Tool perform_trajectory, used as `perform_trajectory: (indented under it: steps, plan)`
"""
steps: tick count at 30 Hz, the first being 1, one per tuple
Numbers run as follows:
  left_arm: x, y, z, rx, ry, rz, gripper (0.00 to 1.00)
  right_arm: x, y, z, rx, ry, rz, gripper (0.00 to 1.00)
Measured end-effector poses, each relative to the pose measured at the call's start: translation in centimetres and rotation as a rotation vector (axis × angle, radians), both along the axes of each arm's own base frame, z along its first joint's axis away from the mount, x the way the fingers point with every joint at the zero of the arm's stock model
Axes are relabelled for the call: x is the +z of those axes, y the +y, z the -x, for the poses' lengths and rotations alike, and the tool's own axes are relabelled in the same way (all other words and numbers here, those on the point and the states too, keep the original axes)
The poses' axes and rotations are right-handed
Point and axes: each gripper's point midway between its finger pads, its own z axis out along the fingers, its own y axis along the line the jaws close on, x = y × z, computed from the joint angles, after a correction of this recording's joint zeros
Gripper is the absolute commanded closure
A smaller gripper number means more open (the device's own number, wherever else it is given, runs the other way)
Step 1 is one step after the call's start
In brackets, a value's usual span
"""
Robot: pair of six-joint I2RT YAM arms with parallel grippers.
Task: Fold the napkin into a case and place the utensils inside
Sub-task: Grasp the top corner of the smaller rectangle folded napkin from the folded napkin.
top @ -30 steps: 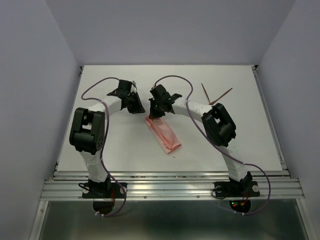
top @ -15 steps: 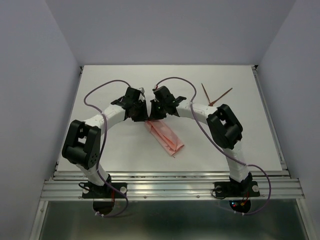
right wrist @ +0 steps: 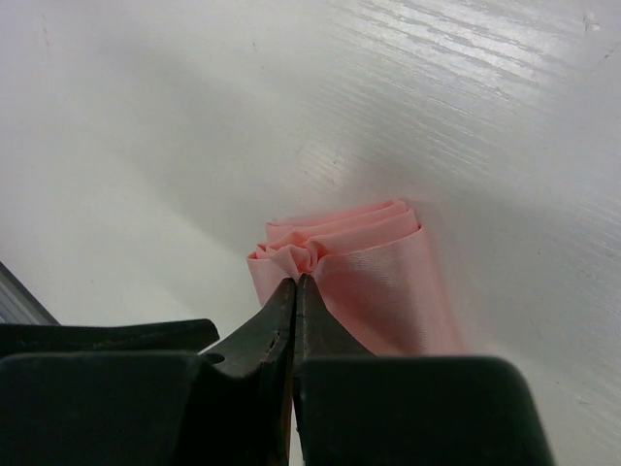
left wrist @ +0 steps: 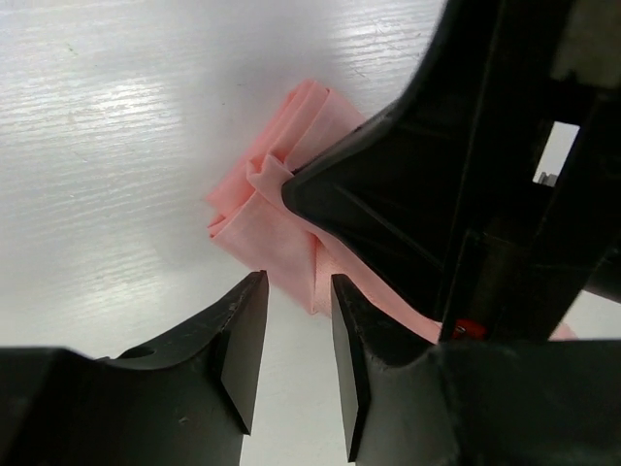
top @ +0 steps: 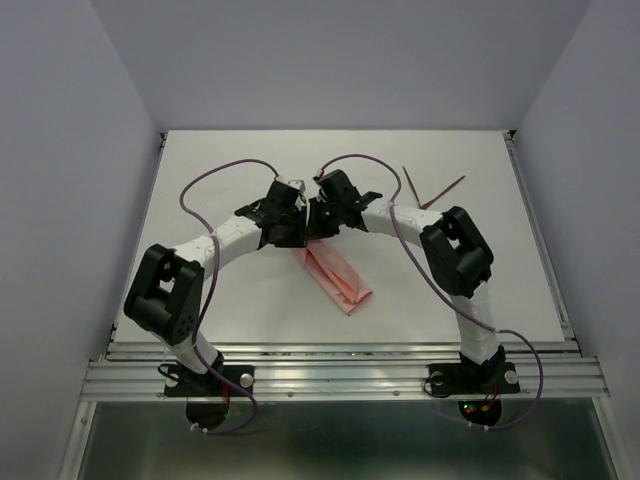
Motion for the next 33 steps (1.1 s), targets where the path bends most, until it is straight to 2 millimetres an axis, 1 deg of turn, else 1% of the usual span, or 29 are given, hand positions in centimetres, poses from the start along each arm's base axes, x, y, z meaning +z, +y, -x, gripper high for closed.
perform_trajectory:
  steps: [1, 2, 5, 7, 11, 16, 23, 30, 31, 33]
  plan:
    - [0.0, -0.3, 0.2, -0.01, -0.005, -0.008, 0.61, 0.0, 0.0, 0.0, 0.003, 0.002, -0.003, 0.99]
    - [0.0, -0.4, 0.3, -0.019, -0.009, -0.015, 0.61, 0.0, 0.0, 0.0, 0.003, 0.004, -0.005, 0.99]
    - [0.0, -1.4, 0.8, -0.053, -0.023, -0.027, 0.66, 0.1, 0.0, 0.0, 0.007, 0.008, -0.011, 0.99]
    - [-0.2, -1.7, 0.9, -0.066, -0.03, -0.037, 0.66, 0.1, 0.0, 0.1, 0.011, 0.009, -0.01, 0.99]
    - [-0.9, -1.8, 0.6, -0.071, -0.036, -0.058, 0.67, 0.2, -0.2, -0.1, 0.01, 0.01, -0.016, 0.99]
    - [-2.5, -1.5, 0.5, -0.069, -0.021, -0.106, 0.67, 0.2, -0.5, -0.3, 0.005, 0.013, -0.015, 0.99]
    - [-3.2, -2.0, 0.1, -0.069, -0.04, -0.124, 0.68, -0.4, -1.2, -0.4, -0.004, 0.026, -0.003, 0.99]
    - [-3.3, -2.0, 0.0, -0.068, -0.041, -0.128, 0.67, -0.5, -1.3, -0.3, -0.005, 0.029, 0.0, 0.99]
    - [-3.3, -2.0, 0.0, -0.068, -0.041, -0.128, 0.68, -0.5, -1.3, -0.3, -0.005, 0.029, 0.0, 0.99]
    - [-3.3, -2.0, 0.0, -0.068, -0.041, -0.127, 0.75, -0.5, -1.3, -0.3, -0.005, 0.029, 0.0, 0.99]
